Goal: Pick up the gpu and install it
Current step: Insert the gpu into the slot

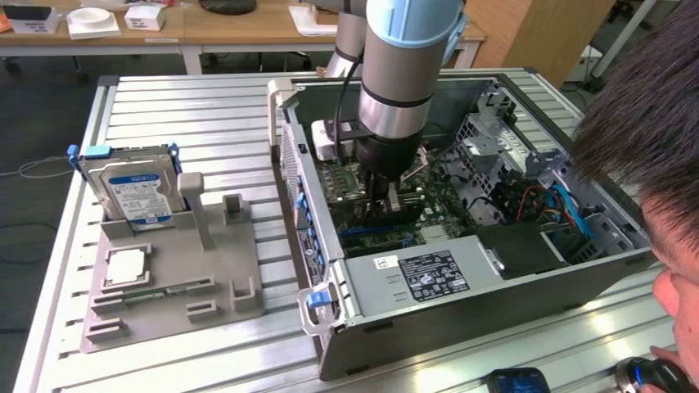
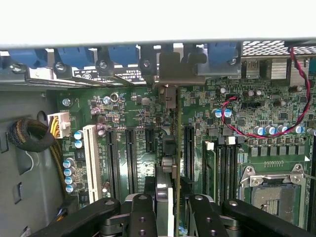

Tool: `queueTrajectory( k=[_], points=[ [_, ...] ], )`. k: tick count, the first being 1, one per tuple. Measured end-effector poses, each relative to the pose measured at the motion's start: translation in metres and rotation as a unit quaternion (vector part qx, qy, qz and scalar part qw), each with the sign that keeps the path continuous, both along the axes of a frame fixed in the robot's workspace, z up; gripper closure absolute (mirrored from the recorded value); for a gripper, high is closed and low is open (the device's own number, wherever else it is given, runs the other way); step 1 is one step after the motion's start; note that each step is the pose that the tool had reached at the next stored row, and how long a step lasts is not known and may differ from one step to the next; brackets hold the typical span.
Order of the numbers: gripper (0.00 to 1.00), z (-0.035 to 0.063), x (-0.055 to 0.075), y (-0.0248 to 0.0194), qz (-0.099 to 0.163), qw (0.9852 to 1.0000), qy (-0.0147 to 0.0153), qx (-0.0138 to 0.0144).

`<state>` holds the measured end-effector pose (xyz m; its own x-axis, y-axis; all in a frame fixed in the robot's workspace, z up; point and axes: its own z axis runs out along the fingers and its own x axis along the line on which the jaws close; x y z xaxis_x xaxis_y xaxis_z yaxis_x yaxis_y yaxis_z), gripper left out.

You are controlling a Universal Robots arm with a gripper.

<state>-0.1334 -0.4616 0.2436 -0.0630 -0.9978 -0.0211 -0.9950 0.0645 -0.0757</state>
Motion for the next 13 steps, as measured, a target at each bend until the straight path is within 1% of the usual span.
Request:
queueTrajectory(
  k=[1,5,13],
  points=[
    [0.70,-0.0001,0.0000,0.0000,0.000,1.0000,-0.0006,0.0000],
    [0.70,0.0000,-0.0001,0.0000,0.000,1.0000,-0.0051,0.0001],
    [0.70,0.0000,-0.0012,0.0000,0.000,1.0000,-0.0052,0.0000]
  ],
)
